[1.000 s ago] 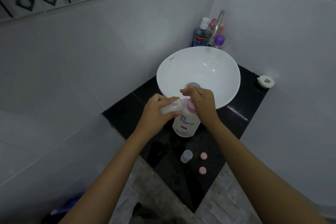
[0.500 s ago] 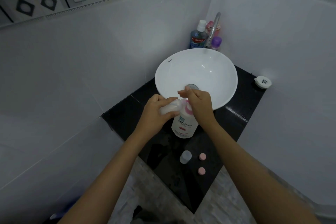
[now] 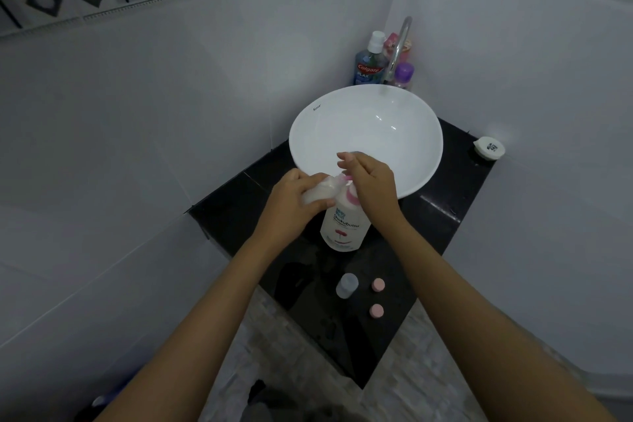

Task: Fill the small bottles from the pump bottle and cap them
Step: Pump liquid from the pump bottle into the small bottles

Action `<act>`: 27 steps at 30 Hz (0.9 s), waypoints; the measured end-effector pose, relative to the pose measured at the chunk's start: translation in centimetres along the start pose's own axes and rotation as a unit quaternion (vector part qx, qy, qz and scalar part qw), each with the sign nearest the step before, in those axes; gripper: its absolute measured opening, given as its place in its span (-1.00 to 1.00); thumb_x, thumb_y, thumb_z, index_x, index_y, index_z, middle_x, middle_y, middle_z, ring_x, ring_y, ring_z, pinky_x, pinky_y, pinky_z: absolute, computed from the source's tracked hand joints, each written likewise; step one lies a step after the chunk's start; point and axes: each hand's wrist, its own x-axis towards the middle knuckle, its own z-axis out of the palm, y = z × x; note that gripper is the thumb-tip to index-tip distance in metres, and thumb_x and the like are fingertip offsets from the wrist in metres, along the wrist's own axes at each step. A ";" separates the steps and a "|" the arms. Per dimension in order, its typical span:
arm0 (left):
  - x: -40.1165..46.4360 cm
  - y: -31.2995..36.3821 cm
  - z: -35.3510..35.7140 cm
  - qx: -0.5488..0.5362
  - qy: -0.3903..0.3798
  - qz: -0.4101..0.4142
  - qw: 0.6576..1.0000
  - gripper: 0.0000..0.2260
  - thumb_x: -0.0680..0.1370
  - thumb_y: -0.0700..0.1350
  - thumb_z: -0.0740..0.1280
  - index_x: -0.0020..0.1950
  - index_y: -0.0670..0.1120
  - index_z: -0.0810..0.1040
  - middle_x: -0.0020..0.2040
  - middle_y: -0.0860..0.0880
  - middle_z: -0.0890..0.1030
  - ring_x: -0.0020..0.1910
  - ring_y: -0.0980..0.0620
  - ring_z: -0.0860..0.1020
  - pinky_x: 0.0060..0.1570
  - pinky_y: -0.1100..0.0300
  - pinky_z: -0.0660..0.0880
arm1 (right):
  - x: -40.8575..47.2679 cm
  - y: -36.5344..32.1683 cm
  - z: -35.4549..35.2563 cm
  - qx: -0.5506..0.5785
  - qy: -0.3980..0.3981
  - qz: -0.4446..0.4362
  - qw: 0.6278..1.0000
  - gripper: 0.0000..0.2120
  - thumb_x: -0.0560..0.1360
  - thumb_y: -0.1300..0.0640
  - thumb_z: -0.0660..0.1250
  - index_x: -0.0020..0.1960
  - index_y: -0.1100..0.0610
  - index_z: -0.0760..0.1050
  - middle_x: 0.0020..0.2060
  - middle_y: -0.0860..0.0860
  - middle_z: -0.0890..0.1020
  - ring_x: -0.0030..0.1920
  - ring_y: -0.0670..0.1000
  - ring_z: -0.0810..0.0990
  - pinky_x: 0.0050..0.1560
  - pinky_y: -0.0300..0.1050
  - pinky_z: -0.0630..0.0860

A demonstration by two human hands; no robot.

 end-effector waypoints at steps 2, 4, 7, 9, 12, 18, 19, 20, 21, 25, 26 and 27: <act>0.1 0.0 0.1 0.008 0.006 0.000 1.000 -0.56 0.45 -0.03 0.43 0.32 -0.03 0.49 0.06 0.02 0.48 0.04 0.11 0.46 -0.05 0.39 0.35 | 0.0 -0.2 0.0 0.001 0.000 0.001 1.000 -0.72 0.59 0.12 0.19 0.13 0.20 0.61 0.05 0.08 0.68 0.01 0.01 0.64 0.06 -0.21 0.52; 0.2 0.2 0.1 0.020 0.019 0.002 1.000 -0.57 0.45 -0.05 0.42 0.31 -0.05 0.50 0.10 0.00 0.50 0.07 0.09 0.47 -0.01 0.33 0.36 | 0.0 -0.3 0.0 0.010 -0.002 0.010 1.000 -0.73 0.58 0.14 0.19 0.10 0.22 0.62 0.04 0.08 0.68 0.00 0.01 0.64 0.03 -0.25 0.51; 0.2 0.2 0.1 0.016 0.029 0.002 0.999 -0.60 0.46 -0.08 0.42 0.29 -0.06 0.51 0.10 0.00 0.50 0.06 0.10 0.46 -0.06 0.41 0.33 | -0.1 -0.4 0.0 0.009 0.000 0.013 1.000 -0.73 0.57 0.15 0.20 0.05 0.25 0.63 0.01 0.09 0.69 -0.01 0.02 0.65 0.05 -0.18 0.52; -0.1 -0.1 0.1 0.010 0.034 0.007 0.999 -0.61 0.46 -0.10 0.42 0.28 -0.05 0.52 0.08 -0.01 0.50 0.03 0.11 0.46 -0.09 0.46 0.31 | -0.1 -0.4 -0.1 0.005 0.000 0.012 1.000 -0.73 0.57 0.15 0.20 0.03 0.25 0.64 -0.02 0.10 0.69 -0.02 0.02 0.65 0.06 -0.16 0.52; -0.4 -0.4 0.2 -0.006 0.043 0.011 0.999 -0.62 0.46 -0.12 0.42 0.27 -0.05 0.52 0.06 -0.01 0.50 0.01 0.14 0.45 -0.09 0.47 0.32 | -0.1 -0.3 0.0 0.009 0.000 0.013 1.000 -0.74 0.57 0.15 0.20 0.00 0.24 0.64 -0.05 0.11 0.70 -0.02 0.04 0.66 0.07 -0.10 0.55; -1.5 -1.7 0.8 -0.067 0.098 -0.010 0.993 -0.63 0.45 -0.11 0.43 0.25 -0.01 0.54 0.02 0.11 0.57 0.06 0.07 0.52 0.02 0.23 0.48 | -0.2 -0.6 -0.2 0.018 -0.006 0.032 0.999 -0.74 0.57 0.13 0.20 -0.02 0.22 0.63 -0.10 0.12 0.68 -0.19 -0.07 0.65 -0.11 -0.13 0.55; -1.8 -1.9 0.9 -0.079 0.102 -0.021 0.991 -0.62 0.43 -0.13 0.45 0.24 0.00 0.55 0.01 0.13 0.58 0.04 0.09 0.53 0.01 0.25 0.49 | -0.2 -0.7 -0.2 0.017 -0.006 0.035 0.999 -0.75 0.57 0.12 0.21 -0.01 0.22 0.63 -0.11 0.12 0.68 -0.20 -0.07 0.64 -0.12 -0.15 0.54; -2.2 -2.1 1.1 -0.089 0.095 -0.032 0.991 -0.61 0.42 -0.15 0.46 0.23 0.00 0.55 0.02 0.13 0.58 0.02 0.15 0.54 -0.01 0.33 0.49 | -0.2 -0.7 -0.3 0.018 -0.006 0.037 0.999 -0.75 0.57 0.13 0.21 0.02 0.22 0.62 -0.12 0.13 0.68 -0.22 -0.07 0.64 -0.10 -0.15 0.54; -2.6 -2.4 1.4 -0.095 0.078 -0.043 0.991 -0.60 0.40 -0.17 0.47 0.22 0.00 0.55 0.02 0.13 0.58 -0.01 0.22 0.54 -0.07 0.41 0.49 | -0.1 -0.8 -0.3 0.023 -0.005 0.040 0.999 -0.76 0.57 0.13 0.22 0.05 0.23 0.61 -0.13 0.14 0.68 -0.25 -0.08 0.63 -0.07 -0.15 0.54; -5.0 -5.1 3.7 -0.065 -0.017 -0.113 0.991 -0.60 0.38 -0.22 0.49 0.20 -0.05 0.56 -0.03 0.13 0.57 -0.09 0.30 0.52 -0.21 0.57 0.43 | -0.1 -0.9 -0.3 0.038 -0.005 0.049 0.998 -0.77 0.56 0.14 0.23 0.03 0.25 0.60 -0.20 0.13 0.67 -0.30 -0.02 0.62 -0.02 -0.08 0.54; -5.6 -6.0 4.4 -0.054 -0.031 -0.128 0.990 -0.61 0.37 -0.22 0.50 0.18 -0.06 0.58 -0.03 0.10 0.59 -0.09 0.23 0.55 -0.18 0.54 0.43 | -0.1 -0.9 -0.3 0.038 -0.006 0.050 0.998 -0.77 0.56 0.15 0.23 0.00 0.25 0.61 -0.22 0.13 0.67 -0.31 0.00 0.62 -0.02 -0.05 0.54; -6.1 -6.9 5.0 -0.047 -0.043 -0.138 0.988 -0.63 0.36 -0.22 0.50 0.15 -0.08 0.59 -0.04 0.06 0.62 -0.08 0.17 0.58 -0.13 0.51 0.44 | -0.1 -0.9 -0.3 0.037 -0.005 0.052 0.998 -0.76 0.56 0.14 0.23 -0.03 0.26 0.62 -0.24 0.13 0.67 -0.31 0.02 0.62 -0.02 -0.02 0.55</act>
